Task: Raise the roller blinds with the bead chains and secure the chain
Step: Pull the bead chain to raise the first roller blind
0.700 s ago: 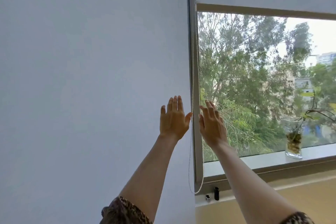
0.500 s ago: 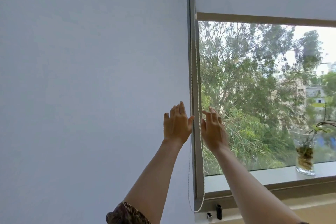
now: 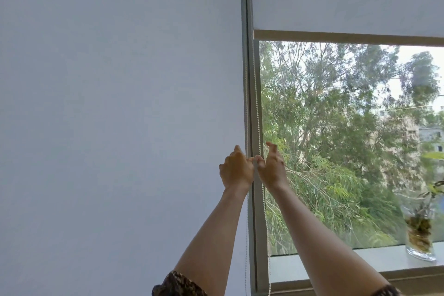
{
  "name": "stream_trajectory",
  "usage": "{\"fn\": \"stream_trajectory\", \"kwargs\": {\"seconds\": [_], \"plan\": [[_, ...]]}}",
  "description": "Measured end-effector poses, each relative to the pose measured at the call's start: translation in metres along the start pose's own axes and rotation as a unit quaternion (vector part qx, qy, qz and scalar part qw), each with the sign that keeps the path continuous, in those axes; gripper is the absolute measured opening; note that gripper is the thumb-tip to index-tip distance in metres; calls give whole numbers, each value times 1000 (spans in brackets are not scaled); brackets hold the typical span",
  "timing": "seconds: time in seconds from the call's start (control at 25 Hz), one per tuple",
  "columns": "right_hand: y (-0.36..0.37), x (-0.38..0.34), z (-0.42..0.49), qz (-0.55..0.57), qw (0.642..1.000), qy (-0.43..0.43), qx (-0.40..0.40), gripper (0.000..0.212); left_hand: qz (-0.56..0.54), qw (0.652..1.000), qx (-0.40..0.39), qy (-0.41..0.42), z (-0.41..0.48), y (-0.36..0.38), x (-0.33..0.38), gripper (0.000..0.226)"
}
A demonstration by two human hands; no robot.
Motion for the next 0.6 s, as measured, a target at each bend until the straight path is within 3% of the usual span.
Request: {"fn": "stream_trajectory", "kwargs": {"seconds": [0.12, 0.24, 0.32, 0.44, 0.6], "plan": [[2, -2, 12, 73, 995, 61, -8, 51, -64, 997, 3, -36, 1, 8, -7, 28], [0, -6, 14, 148, 987, 68, 19, 33, -91, 995, 21, -41, 3, 10, -13, 27], [-8, -10, 8, 110, 990, 24, 84, 19, -98, 993, 32, -50, 4, 8, -18, 27], [-11, -17, -9, -9, 987, -87, 136, 25, -111, 992, 33, -55, 5, 6, -26, 29], [-9, -33, -27, 0, 977, -149, 152, 25, -127, 988, 32, -78, 3, 2, -33, 30]]}}
Point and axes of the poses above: each hand's wrist, its own z-axis towards the middle knuckle, its own y-axis out of the palm, x = y × z, the point moved 5 cm from there along z, towards the middle knuckle, and after that the axes turned 5 degrees about z, right-handed, at the moved point
